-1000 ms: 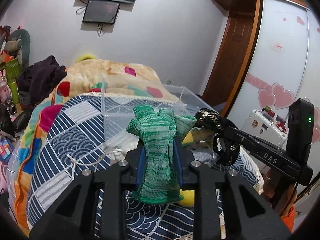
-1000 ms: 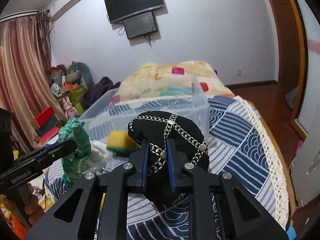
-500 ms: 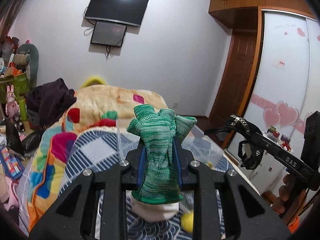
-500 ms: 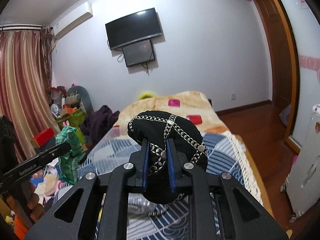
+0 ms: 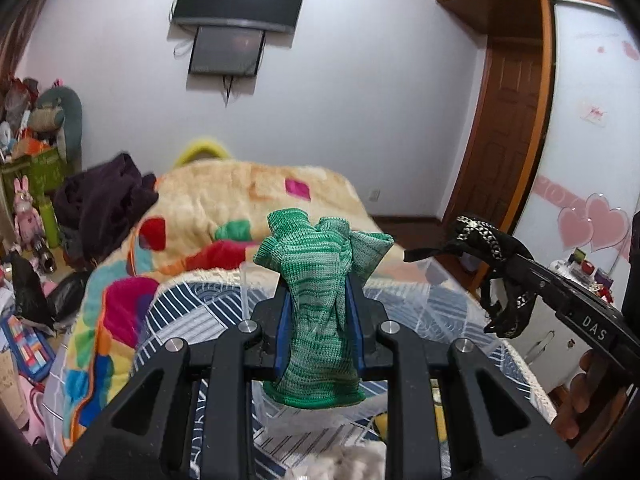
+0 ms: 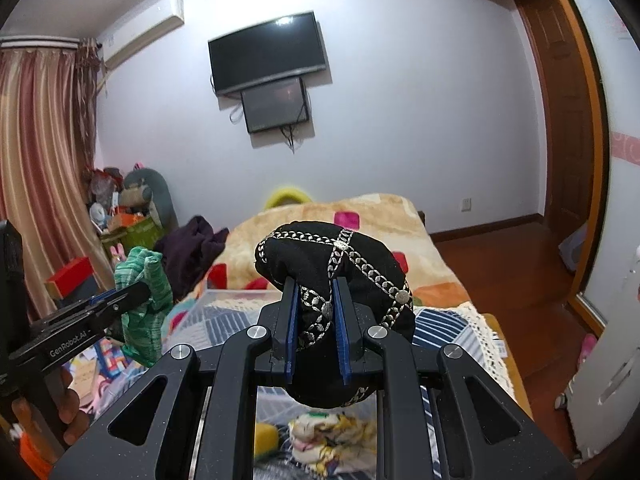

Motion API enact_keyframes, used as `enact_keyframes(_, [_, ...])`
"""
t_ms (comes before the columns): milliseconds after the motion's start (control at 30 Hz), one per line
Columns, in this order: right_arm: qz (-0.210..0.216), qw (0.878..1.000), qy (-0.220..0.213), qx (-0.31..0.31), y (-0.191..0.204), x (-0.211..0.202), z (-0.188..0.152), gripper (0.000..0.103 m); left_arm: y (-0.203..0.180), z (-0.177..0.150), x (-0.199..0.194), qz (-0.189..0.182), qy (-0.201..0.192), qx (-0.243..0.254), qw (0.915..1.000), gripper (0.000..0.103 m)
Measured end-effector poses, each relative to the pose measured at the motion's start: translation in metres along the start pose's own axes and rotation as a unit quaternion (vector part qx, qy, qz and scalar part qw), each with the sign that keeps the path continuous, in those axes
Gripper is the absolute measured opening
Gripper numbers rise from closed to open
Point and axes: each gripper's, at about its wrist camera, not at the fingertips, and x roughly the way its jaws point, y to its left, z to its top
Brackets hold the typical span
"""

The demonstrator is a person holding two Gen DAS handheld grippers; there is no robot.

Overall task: Organize soft objects
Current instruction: 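Carry the glove into the clear box with the left tool while the right tool drops the cap in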

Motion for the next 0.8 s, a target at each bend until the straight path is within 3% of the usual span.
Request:
enact_keyframes(300, [0.0,0.997,0.082,0.002,-0.006,0.044,-0.017,0.015,-0.002,-0.01,0.059,0.014,0.085,0.018,0.9961,0.024])
enact_keyframes(533, [-0.008,0.991,0.132,-0.012,-0.006,0.057,-0.022,0.015,-0.018,-0.021,0.069,0.034,0.105,0.06,0.9921,0.025])
enact_keyframes(800, [-0.008,0.99,0.14,-0.033,0.0,0.051,-0.023,0.026,-0.024,-0.026,0.064,0.027,0.11,0.07,0.9911,0.046])
